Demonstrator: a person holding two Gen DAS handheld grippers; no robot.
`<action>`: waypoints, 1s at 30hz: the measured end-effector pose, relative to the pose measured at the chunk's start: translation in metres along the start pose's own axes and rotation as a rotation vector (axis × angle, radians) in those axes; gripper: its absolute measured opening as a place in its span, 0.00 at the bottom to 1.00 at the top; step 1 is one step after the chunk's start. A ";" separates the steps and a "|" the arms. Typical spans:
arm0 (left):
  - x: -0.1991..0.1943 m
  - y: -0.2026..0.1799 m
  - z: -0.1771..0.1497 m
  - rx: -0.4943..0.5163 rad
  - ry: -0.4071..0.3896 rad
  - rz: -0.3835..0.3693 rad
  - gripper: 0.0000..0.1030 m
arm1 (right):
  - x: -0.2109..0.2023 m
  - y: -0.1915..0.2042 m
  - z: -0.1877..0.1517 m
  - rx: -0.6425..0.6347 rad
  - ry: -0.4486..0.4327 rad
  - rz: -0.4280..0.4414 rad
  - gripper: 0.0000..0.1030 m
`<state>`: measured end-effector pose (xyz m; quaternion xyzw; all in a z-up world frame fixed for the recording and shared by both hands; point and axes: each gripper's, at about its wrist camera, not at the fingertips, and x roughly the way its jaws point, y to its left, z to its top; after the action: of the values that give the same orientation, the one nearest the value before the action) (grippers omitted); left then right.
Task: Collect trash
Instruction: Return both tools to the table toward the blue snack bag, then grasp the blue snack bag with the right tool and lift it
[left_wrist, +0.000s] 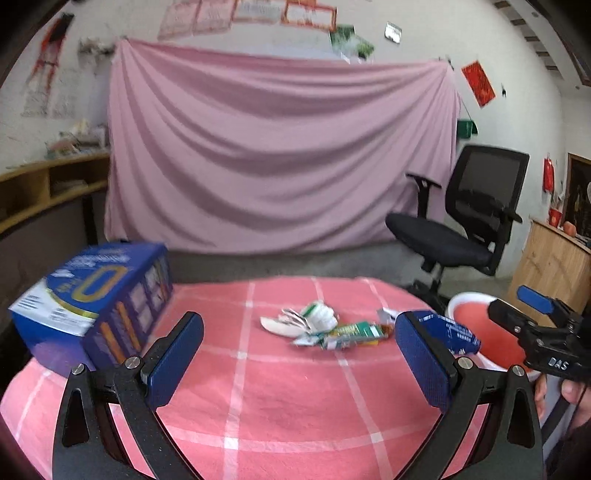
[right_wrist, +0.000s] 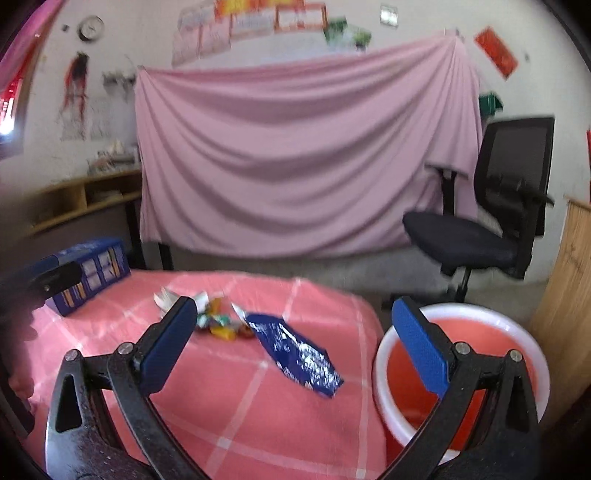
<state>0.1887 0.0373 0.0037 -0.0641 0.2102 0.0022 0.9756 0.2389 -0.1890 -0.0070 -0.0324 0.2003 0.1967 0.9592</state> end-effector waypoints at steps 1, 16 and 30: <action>0.004 -0.001 0.001 0.000 0.018 0.002 0.98 | 0.008 -0.004 -0.001 0.011 0.035 0.010 1.00; 0.071 -0.033 -0.003 0.232 0.241 -0.046 0.93 | 0.089 -0.023 -0.018 0.027 0.402 0.107 0.81; 0.107 -0.063 -0.028 0.604 0.225 -0.056 0.69 | 0.097 -0.024 -0.023 0.036 0.462 0.161 0.54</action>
<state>0.2764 -0.0313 -0.0576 0.2227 0.3061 -0.0944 0.9208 0.3215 -0.1791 -0.0671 -0.0435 0.4198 0.2562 0.8696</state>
